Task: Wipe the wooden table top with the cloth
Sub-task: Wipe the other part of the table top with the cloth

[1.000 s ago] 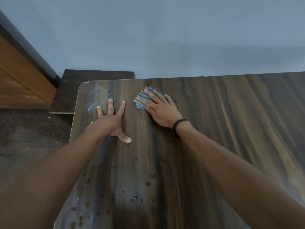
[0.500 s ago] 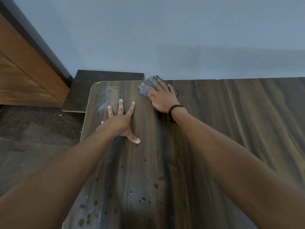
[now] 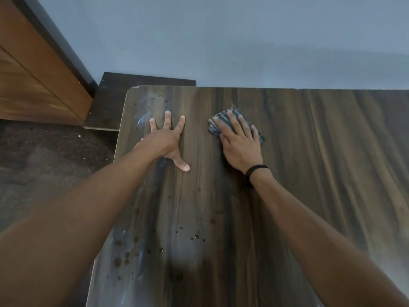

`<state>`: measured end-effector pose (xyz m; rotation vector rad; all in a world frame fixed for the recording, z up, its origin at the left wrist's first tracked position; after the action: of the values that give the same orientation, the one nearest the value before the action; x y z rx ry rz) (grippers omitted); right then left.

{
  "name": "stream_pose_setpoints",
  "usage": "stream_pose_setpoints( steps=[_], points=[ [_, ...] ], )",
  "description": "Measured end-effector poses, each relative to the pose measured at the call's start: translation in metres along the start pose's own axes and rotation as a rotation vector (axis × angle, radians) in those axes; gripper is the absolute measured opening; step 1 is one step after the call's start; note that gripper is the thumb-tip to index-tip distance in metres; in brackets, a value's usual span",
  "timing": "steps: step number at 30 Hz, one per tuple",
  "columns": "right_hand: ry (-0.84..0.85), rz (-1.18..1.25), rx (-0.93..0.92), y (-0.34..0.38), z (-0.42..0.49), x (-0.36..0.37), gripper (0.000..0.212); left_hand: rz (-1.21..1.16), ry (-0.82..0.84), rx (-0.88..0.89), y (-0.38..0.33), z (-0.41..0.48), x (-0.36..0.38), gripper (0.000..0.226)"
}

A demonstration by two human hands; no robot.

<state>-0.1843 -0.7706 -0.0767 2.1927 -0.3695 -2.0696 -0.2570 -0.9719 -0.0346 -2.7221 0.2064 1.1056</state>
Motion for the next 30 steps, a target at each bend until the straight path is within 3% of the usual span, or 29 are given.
stream_pose_setpoints(
  steps=[4,8,12,16,18,21,26,30],
  points=[
    [0.009,-0.096,-0.209,0.006,-0.071,0.011,0.051,0.033,-0.029,0.053,0.008,-0.001,-0.001,0.149],
    [-0.017,-0.038,0.024,0.016,-0.079,0.004,0.051,0.055,-0.009,0.110,0.027,-0.007,-0.004,0.147],
    [-0.015,-0.093,-0.172,0.037,-0.134,0.022,0.050,0.046,-0.098,0.141,0.029,-0.010,0.011,0.143],
    [-0.030,-0.043,0.050,0.024,-0.090,0.006,0.052,0.074,-0.236,0.152,0.032,-0.016,0.019,0.133],
    [0.016,-0.022,-0.008,0.043,-0.082,0.013,0.051,0.114,-0.252,0.144,0.028,-0.019,0.025,0.132],
    [0.036,-0.076,-0.164,0.037,-0.090,0.023,0.050,0.071,-0.104,0.117,0.029,-0.026,0.037,0.148],
    [0.100,0.016,0.059,0.045,0.007,-0.004,0.051,0.076,-0.070,0.117,0.031,-0.028,0.046,0.164],
    [0.093,-0.061,-0.122,0.041,-0.021,0.014,0.051,0.070,-0.110,0.142,0.036,-0.025,0.050,0.167]
  ],
)
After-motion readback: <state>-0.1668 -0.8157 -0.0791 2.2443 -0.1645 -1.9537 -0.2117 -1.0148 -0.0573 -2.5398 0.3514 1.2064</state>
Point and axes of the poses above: each hand's wrist, its own z-axis towards the middle knuckle, its own x-axis out of the palm, y = z × x, the point moved 2 cm from there along z, towards the middle knuckle, and after that the axes turned 5 degrees about -z, right-handed, at the moved point
